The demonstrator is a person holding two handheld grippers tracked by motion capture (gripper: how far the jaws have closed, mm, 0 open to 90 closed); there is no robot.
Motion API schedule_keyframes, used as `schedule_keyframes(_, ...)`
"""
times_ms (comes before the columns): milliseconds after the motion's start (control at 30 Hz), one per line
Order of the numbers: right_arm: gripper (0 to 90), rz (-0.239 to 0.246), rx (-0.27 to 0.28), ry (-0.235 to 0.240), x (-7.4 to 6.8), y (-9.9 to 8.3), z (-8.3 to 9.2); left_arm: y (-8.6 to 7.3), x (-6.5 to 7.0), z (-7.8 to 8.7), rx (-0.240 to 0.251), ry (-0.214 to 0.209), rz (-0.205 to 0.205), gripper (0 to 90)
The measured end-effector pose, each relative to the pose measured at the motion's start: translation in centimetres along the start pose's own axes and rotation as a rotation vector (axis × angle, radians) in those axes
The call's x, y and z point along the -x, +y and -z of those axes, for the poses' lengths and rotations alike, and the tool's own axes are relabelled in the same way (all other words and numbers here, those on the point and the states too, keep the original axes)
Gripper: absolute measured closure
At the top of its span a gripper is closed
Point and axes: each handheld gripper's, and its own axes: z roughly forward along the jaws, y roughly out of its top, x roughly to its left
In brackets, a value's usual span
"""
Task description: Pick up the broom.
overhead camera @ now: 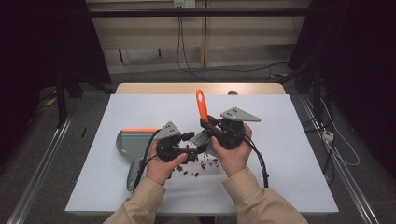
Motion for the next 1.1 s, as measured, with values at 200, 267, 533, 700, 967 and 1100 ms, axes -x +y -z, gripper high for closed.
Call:
schedule_keyframes(200, 72.2, 0.011, 0.006, 0.015, -0.7, -0.1, 0.1, -0.1, -0.3, -0.3, -0.002, -0.023, 0.016, 66.6)
schedule_keyframes(267, 72.2, 0.004, 0.011, 0.018, -0.6, -0.1, 0.1, -0.1, -0.1, -0.3, -0.001, -0.053, -0.009, 76.0)
schedule_keyframes(533, 71.6, -0.037, 0.004, 0.088, 0.2, -0.3, 0.2, 0.0, -0.5, 0.0, -0.017, -0.073, 0.01, 84.8)
schedule_keyframes(700, 57.1, -0.075, -0.015, 0.19, 1.0, -0.3, 0.4, 0.1, -0.6, 0.3, -0.02, -0.065, 0.01, 85.2)
schedule_keyframes(967, 28.4, -0.077, 0.008, 0.257, 3.0, -1.2, 1.4, 0.4, -1.1, 1.1, -0.004, -0.05, 0.014, 85.2)
schedule_keyframes(1100, 27.6, -0.055, 0.014, 0.297, 3.9, -1.7, 1.8, 0.5, -1.3, 1.4, 0.001, -0.038, 0.013, 85.2)
